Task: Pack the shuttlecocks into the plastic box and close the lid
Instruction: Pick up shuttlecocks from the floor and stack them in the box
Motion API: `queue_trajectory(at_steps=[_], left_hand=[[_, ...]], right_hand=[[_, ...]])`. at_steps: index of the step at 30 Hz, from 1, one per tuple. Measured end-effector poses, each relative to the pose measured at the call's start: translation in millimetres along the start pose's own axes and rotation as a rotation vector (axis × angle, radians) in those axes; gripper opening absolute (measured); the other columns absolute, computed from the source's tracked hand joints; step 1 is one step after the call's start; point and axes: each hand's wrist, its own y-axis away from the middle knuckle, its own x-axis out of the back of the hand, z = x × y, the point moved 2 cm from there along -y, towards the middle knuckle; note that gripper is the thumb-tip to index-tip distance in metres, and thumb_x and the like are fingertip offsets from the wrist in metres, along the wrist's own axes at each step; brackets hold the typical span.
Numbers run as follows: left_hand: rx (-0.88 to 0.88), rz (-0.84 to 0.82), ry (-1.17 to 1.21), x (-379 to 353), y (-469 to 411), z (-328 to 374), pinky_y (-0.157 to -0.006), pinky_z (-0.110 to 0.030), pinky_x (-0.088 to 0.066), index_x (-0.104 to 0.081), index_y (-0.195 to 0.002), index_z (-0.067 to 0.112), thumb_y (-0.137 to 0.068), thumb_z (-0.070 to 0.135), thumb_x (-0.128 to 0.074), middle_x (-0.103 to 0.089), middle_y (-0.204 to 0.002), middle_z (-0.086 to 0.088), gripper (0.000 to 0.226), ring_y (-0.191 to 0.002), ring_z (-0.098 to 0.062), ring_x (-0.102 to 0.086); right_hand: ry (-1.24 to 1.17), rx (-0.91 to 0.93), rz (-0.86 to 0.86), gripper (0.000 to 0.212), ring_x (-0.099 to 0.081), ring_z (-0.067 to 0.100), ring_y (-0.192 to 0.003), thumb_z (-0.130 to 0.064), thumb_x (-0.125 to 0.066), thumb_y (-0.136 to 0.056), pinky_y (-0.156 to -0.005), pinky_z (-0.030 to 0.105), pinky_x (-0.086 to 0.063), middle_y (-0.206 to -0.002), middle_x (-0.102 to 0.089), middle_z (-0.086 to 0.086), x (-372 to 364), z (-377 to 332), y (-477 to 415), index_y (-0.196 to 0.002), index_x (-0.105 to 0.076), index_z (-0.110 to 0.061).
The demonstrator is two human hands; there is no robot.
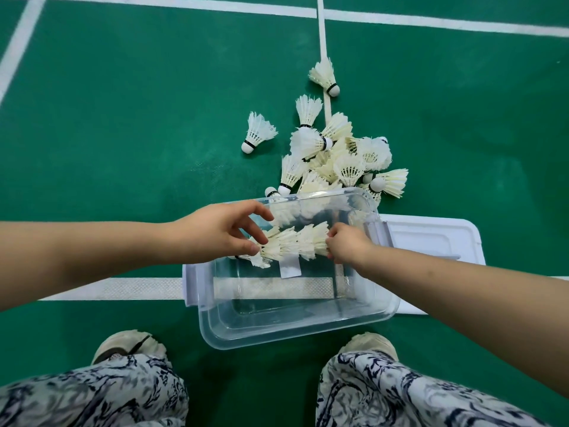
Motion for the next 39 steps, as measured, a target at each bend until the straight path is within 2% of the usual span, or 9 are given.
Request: queue_trajectory(at_steps=[4,9,13,18,21,24,33,36,39], left_hand=[[-0.006,-0.004,-0.009,1,-1,0,-0.09,-0.033,-0.052,-0.046,-0.096,0.043,-0.082,0.016,-0.065,-0.068,-0.1,0.015,0.036,-0.082,-0.006,-0.068],[-0.03,0.077,0.027,6,-4,2,-0.088,-0.032,-0.053,-0.05,-0.094,0.041,-0.083,0.013,-0.063,-0.07,-0.094,0.014,0.033,-0.074,-0.004,-0.069],[-0.068,0.14,0.027,8,-6,10,-0.086,-0.034,-0.053,-0.052,-0.089,0.042,-0.084,0.012,-0.061,-0.072,-0.088,0.012,0.031,-0.075,-0.009,-0.07],[-0.131,0.185,-0.009,16,-17,30,-0.079,-0.023,-0.05,-0.052,-0.086,0.041,-0.084,0.013,-0.061,-0.07,-0.084,0.009,0.029,-0.072,-0.008,-0.069],[-0.171,0.256,-0.026,25,-39,44,-0.08,-0.025,-0.049,-0.054,-0.085,0.038,-0.085,0.015,-0.061,-0.068,-0.078,0.01,0.024,-0.065,-0.003,-0.065],[-0.191,0.374,-0.037,40,-74,56,-0.078,-0.023,-0.048,-0.058,-0.096,0.025,-0.085,0.015,-0.06,-0.063,-0.072,0.014,0.015,-0.055,0.008,-0.058],[-0.098,0.527,-0.073,49,-128,42,-0.054,-0.018,-0.036,-0.06,-0.102,0.017,-0.087,0.017,-0.053,-0.065,-0.078,0.003,0.017,-0.064,-0.003,-0.055],[-0.081,0.531,-0.053,49,-126,32,-0.057,-0.02,-0.041,-0.059,-0.098,0.02,-0.087,0.017,-0.053,-0.067,-0.079,0.004,0.014,-0.075,-0.012,-0.063],[-0.054,0.53,-0.056,50,-125,20,-0.072,-0.03,-0.047,-0.059,-0.097,0.022,-0.086,0.016,-0.052,-0.072,-0.089,-0.004,0.014,-0.087,-0.021,-0.066]], right_hand=[[-0.026,-0.023,-0.044,0.025,-0.055,0.028,-0.086,-0.013,-0.043,-0.093,-0.073,0.033,-0.045,-0.108,-0.064,0.019,2,-1,2,-0.112,-0.056,-0.002],[-0.068,-0.04,-0.072,0.037,-0.06,0.029,-0.091,-0.014,-0.047,-0.089,-0.081,0.041,-0.055,-0.105,-0.06,0.016,2,-2,14,-0.124,-0.045,-0.003],[-0.037,0.171,0.125,0.043,-0.051,0.026,-0.112,-0.015,-0.048,-0.086,-0.09,0.031,-0.041,-0.124,-0.052,0.009,12,-10,36,-0.129,-0.043,-0.012],[-0.165,0.429,0.312,0.018,-0.052,0.017,-0.079,-0.015,-0.048,-0.087,-0.069,0.028,-0.038,-0.091,-0.055,-0.004,40,-31,56,-0.104,-0.054,-0.02],[-0.163,0.466,0.391,0.019,-0.052,0.018,-0.075,-0.018,-0.047,-0.088,-0.071,0.031,-0.042,-0.089,-0.057,-0.005,66,-41,44,-0.105,-0.055,-0.019],[-0.09,0.427,0.405,0.027,-0.054,0.021,-0.084,-0.021,-0.049,-0.088,-0.073,0.031,-0.041,-0.096,-0.059,-0.001,89,-43,16,-0.114,-0.052,-0.017],[0.255,0.392,0.265,0.055,-0.055,0.03,-0.112,-0.026,-0.058,-0.086,-0.088,0.036,-0.045,-0.129,-0.055,0.012,111,-38,-57,-0.137,-0.037,-0.02],[0.434,0.41,0.151,0.064,-0.057,0.031,-0.109,-0.035,-0.058,-0.087,-0.081,0.035,-0.044,-0.116,-0.062,0.01,100,-43,-68,-0.142,-0.026,-0.03],[0.645,0.391,0.136,0.071,-0.057,0.03,-0.109,-0.05,-0.057,-0.084,-0.09,0.04,-0.04,-0.114,-0.064,0.005,89,-52,-76,-0.144,-0.022,-0.033]])
